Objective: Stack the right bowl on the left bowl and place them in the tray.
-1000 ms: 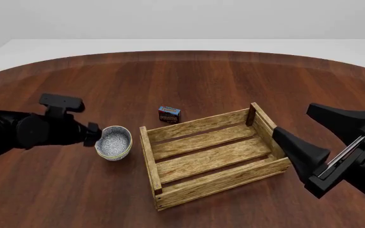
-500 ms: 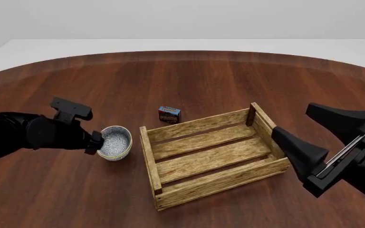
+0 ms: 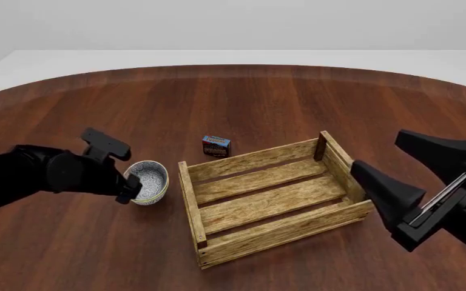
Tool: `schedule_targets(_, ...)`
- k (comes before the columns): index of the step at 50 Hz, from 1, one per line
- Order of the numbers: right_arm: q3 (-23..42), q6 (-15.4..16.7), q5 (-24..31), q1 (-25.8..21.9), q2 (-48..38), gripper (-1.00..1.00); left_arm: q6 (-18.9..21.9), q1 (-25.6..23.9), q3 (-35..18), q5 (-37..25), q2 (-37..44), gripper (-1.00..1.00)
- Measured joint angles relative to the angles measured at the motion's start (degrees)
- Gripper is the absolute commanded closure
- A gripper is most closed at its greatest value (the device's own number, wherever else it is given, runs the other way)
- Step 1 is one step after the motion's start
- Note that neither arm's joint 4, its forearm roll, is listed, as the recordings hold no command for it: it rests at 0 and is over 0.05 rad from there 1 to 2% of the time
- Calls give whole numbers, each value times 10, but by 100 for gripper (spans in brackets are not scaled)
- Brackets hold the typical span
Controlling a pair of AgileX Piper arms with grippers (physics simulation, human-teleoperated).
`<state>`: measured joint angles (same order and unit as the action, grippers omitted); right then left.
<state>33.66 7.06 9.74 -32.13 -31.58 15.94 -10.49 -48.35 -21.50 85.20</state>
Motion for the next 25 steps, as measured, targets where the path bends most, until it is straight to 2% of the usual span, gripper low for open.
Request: schedule_targets(25,3,-1,5,4,6,-100,19,-24,-13,15,39,-100)
